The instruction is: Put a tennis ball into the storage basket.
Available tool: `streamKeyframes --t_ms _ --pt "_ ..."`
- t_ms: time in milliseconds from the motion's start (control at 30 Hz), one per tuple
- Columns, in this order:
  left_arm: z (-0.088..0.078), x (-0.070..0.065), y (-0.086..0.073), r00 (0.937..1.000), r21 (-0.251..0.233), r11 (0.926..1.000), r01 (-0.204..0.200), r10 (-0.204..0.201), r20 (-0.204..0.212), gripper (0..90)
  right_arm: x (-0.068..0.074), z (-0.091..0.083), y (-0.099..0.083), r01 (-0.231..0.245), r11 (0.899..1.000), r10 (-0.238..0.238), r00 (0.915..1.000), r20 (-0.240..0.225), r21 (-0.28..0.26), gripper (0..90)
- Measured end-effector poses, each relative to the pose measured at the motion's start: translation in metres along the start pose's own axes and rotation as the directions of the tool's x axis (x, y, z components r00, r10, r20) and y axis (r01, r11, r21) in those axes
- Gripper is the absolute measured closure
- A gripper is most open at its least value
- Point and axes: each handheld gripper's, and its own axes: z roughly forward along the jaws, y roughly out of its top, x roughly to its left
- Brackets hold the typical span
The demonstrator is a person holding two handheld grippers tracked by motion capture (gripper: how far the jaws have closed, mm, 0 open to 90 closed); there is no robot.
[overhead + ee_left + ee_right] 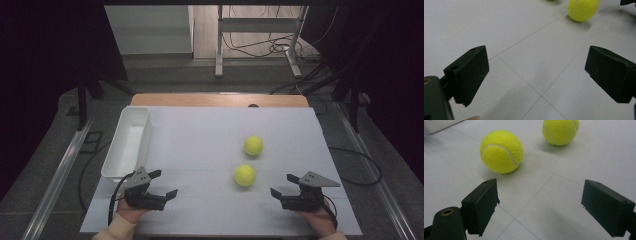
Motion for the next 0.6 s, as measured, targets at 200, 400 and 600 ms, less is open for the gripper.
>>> streamKeyframes --t_ms 200,400,600 --pt "0.0004 -0.0009 0.0001 1.0000 0.001 1.0000 0.000 0.000 0.005 6.1 -0.0010 -0.0014 0.0001 0.004 1.000 -0.004 1.0000 -0.004 -0.006 14.6" --pt "0.0017 -0.0026 0.0013 0.9999 0.001 1.0000 -0.004 0.004 0.012 6.2 -0.0014 -0.0026 -0.0007 0.005 1.000 -0.005 1.0000 0.002 -0.005 14.7" --pt "0.0032 -0.0036 0.0028 0.9998 0.005 1.0000 -0.008 0.008 0.016 6.3 -0.0009 -0.0016 -0.0008 0.014 1.000 -0.014 0.9999 0.000 0.002 14.6"
